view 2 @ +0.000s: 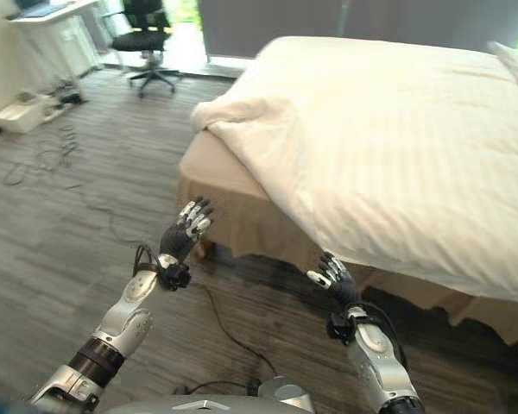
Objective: Making the bed.
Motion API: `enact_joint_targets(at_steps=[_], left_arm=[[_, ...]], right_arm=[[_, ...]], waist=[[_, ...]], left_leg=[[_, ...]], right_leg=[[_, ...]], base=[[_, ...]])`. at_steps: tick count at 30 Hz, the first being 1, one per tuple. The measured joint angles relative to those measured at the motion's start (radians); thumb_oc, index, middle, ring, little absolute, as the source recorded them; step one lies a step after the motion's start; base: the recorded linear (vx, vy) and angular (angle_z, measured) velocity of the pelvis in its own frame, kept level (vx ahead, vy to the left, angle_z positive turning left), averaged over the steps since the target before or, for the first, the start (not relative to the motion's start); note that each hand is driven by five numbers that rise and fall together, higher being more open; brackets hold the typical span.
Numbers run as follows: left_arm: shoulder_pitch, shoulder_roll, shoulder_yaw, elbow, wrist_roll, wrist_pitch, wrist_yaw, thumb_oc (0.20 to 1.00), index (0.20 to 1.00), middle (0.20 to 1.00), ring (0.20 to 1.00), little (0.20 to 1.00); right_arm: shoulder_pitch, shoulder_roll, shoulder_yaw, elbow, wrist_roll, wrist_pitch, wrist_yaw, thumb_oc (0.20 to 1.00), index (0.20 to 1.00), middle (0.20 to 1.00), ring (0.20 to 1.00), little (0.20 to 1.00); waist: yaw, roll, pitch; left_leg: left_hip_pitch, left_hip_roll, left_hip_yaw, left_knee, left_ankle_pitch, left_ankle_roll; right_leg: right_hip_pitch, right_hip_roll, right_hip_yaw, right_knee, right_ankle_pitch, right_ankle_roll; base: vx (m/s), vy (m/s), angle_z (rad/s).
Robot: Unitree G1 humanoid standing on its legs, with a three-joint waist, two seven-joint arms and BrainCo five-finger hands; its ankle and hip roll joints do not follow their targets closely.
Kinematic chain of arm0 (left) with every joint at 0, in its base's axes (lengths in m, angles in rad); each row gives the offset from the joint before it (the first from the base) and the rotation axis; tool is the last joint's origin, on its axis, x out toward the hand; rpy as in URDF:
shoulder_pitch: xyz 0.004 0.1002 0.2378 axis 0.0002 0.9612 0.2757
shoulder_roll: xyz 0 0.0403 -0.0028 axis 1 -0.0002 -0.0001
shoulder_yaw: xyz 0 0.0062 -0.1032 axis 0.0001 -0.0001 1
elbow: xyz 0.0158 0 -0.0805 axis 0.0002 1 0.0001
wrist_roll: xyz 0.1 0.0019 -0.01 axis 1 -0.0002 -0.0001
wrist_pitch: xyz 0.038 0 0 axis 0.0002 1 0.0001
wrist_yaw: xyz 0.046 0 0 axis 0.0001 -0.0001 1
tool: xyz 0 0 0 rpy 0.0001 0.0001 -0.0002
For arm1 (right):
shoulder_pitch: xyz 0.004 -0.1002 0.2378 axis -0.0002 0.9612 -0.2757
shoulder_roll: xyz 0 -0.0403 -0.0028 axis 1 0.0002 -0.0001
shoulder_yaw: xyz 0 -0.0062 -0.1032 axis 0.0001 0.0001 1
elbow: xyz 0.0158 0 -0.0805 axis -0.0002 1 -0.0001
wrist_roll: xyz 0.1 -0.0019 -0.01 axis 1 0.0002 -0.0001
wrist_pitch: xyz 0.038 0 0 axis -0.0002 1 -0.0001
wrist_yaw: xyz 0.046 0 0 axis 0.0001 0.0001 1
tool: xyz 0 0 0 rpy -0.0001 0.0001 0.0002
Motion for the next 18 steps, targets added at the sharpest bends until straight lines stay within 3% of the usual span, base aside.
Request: enact_joint_targets(at_steps=[2,3,4,5,6,7,8,9,10,11,12,13,15,16,18], left_arm=[[-0.007,0.0,0.018,0.011,0.0,-0.004,0.001,1.0,1.0,1.0,1.0,1.0],[-0.008,-0.002,0.012,0.007,0.0,-0.008,-0.005,1.0,1.0,1.0,1.0,1.0],[-0.017,-0.012,0.002,0.006,0.0,-0.01,-0.008,1.0,1.0,1.0,1.0,1.0],[-0.021,-0.018,-0.003,0.006,0.003,-0.01,-0.015,1.0,1.0,1.0,1.0,1.0],[-0.025,-0.004,-0.025,0.016,0.004,-0.019,-0.013,1.0,1.0,1.0,1.0,1.0],[-0.017,0.005,-0.026,0.018,0.007,-0.016,-0.014,1.0,1.0,1.0,1.0,1.0],[-0.004,0.01,-0.022,0.014,0.01,-0.018,-0.01,1.0,1.0,1.0,1.0,1.0],[0.0,0.012,-0.015,0.015,0.011,-0.019,-0.009,1.0,1.0,1.0,1.0,1.0],[0.011,0.006,-0.01,0.017,0.015,-0.017,-0.006,1.0,1.0,1.0,1.0,1.0],[0.013,-0.003,-0.014,0.016,0.02,-0.015,-0.008,1.0,1.0,1.0,1.0,1.0],[0.011,0.0,-0.016,0.003,0.024,-0.017,-0.008,1.0,1.0,1.0,1.0,1.0],[0.012,-0.003,-0.008,0.005,0.033,-0.018,-0.01,1.0,1.0,1.0,1.0,1.0],[0.054,0.0,0.035,-0.013,0.047,-0.016,-0.005,1.0,1.0,1.0,1.0,1.0],[0.084,0.002,0.058,-0.025,0.047,-0.015,-0.003,1.0,1.0,1.0,1.0,1.0],[0.113,0.019,0.089,-0.034,0.048,-0.009,-0.004,1.0,1.0,1.0,1.0,1.0]], right_arm=[[0.001,-0.013,-0.015,0.002,0.0,0.0,0.015,1.0,1.0,1.0,1.0,1.0],[0.019,-0.03,-0.018,0.0,0.001,0.001,0.016,1.0,1.0,1.0,1.0,1.0],[0.025,-0.051,-0.029,-0.006,0.001,0.003,0.021,1.0,1.0,1.0,1.0,1.0],[0.031,-0.053,-0.033,0.016,0.001,0.007,0.024,1.0,1.0,1.0,1.0,1.0],[0.046,-0.029,-0.034,0.006,0.0,0.016,0.02,1.0,1.0,1.0,1.0,1.0],[0.039,-0.019,-0.02,0.011,0.0,0.017,0.021,1.0,1.0,1.0,1.0,1.0],[0.025,0.008,0.001,0.011,0.002,0.022,0.01,1.0,1.0,1.0,1.0,1.0],[0.018,0.029,-0.001,0.01,0.014,0.02,0.011,1.0,1.0,1.0,1.0,1.0],[0.016,0.055,0.014,0.016,0.033,0.02,0.011,1.0,1.0,1.0,1.0,1.0],[0.022,0.057,0.04,0.017,0.044,0.028,0.014,1.0,1.0,1.0,1.0,1.0],[0.024,0.058,0.064,0.014,0.044,0.035,0.019,1.0,1.0,1.0,1.0,1.0],[0.023,0.058,0.076,0.014,0.042,0.038,0.031,1.0,1.0,1.0,1.0,1.0],[0.011,0.057,0.093,0.007,0.035,0.044,0.053,1.0,1.0,1.0,1.0,1.0],[0.005,0.057,0.097,0.005,0.027,0.044,0.06,1.0,1.0,1.0,1.0,1.0],[-0.002,0.057,0.096,-0.008,-0.002,0.043,0.075,1.0,1.0,1.0,1.0,1.0]], waist=[[-0.014,0.017,-0.001],[-0.043,0.027,-0.006],[-0.056,0.066,-0.017],[-0.068,0.068,-0.019],[-0.077,0.028,-0.013],[-0.066,0.03,-0.01],[-0.054,0.028,0.001],[-0.05,0.015,0.01],[-0.046,0.021,0.025],[-0.048,0.035,0.032],[-0.041,0.041,0.039],[-0.02,0.039,0.044],[0.018,0.065,0.057],[0.034,0.072,0.055],[0.036,0.04,0.055]], left_leg=[[-0.013,-0.02,-0.04,0.028,-0.01,-0.017],[-0.025,-0.009,-0.001,-0.002,0.025,-0.012],[-0.044,0.004,0.026,-0.033,0.047,0.018],[-0.022,-0.004,0.058,-0.072,0.07,-0.083],[-0.008,-0.075,0.135,-0.061,0.042,0.009],[0.002,-0.073,0.174,-0.08,0.054,0.02],[0.026,-0.101,0.272,-0.083,0.063,0.02],[0.041,-0.124,0.292,-0.081,0.05,0.047],[0.066,-0.142,0.347,-0.082,0.055,0.076],[0.072,-0.149,0.37,-0.082,0.048,0.073],[0.073,-0.149,0.42,-0.078,0.065,0.088],[0.084,-0.154,0.459,-0.088,0.061,0.11],[0.101,-0.13,0.551,-0.117,0.081,0.113],[0.11,-0.12,0.571,-0.138,0.089,0.107],[0.095,-0.124,0.619,-0.14,0.09,0.107]], right_leg=[[-0.001,-0.02,0.06,0.016,-0.019,0.038],[-0.01,-0.03,0.065,0.02,-0.033,0.048],[-0.013,-0.036,0.065,0.028,-0.063,0.049],[-0.037,-0.064,0.071,0.054,-0.085,0.076],[-0.067,-0.121,0.058,0.091,-0.073,0.091],[-0.097,-0.134,0.031,0.13,-0.081,0.093],[-0.156,-0.151,0.016,0.191,-0.057,0.104],[-0.175,-0.172,0.003,0.204,-0.033,0.104],[-0.184,-0.21,-0.127,0.208,0.003,0.065],[-0.196,-0.23,-0.199,0.225,-0.021,0.072],[-0.203,-0.265,-0.291,0.251,-0.002,0.066],[-0.233,-0.281,-0.364,0.318,-0.019,0.076],[-0.275,-0.293,-0.482,0.486,-0.059,0.107],[-0.288,-0.293,-0.524,0.517,-0.07,0.104],[-0.24,-0.287,-0.595,0.501,-0.102,0.136]], base=[[0.16,0.542,-1.48],[0.08,0.427,-0.7],[0.16,0.639,-0.68],[0.15,0.592,-0.86],[0.14,0.586,-1.06],[0.0,0.497,-1.78],[-0.05,0.492,-1.81],[-0.05,0.493,-1.99],[-0.07,0.332,-1.32],[-0.09,0.32,-1.05],[-0.12,0.43,-0.85],[-0.15,0.418,-0.83],[-0.1,0.26,-1.1],[-0.06,0.111,-1.13],[-0.09,0.05,-0.87]])
